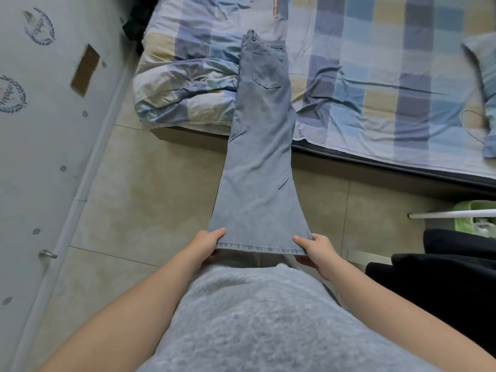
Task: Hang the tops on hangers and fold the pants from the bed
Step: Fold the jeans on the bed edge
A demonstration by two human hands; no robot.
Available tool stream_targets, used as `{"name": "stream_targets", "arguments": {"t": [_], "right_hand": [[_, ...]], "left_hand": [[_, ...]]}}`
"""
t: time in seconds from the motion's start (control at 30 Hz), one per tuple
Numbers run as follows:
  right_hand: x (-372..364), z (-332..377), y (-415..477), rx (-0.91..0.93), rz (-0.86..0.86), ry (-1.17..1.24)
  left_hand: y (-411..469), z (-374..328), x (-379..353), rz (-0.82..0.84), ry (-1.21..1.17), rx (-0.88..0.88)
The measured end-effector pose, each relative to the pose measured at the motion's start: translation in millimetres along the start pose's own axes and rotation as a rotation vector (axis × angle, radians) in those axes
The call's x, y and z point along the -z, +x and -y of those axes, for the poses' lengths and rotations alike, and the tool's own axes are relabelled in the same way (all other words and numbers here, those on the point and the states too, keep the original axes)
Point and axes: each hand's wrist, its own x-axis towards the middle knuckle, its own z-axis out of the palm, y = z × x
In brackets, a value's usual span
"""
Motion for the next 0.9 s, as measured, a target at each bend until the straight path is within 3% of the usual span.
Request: {"name": "stream_targets", "arguments": {"t": [0.43,0.7,0.9], "right_hand": [[-10.9,224.8,72.6,0.016,-0.065,0.248],[-37.1,400.0,149.5,-0.071,-0.140,0.384],[-51.5,523.9,216.6,-0.088,-0.204,0.472]], "left_hand": [[72.2,-216.6,19.8,0.070,-0.436,0.020],[145.7,-384.2,53.8,0.142,-0.438,0.135],[212.4,-520.3,69.6,0.159,-0.394,0.126]]}}
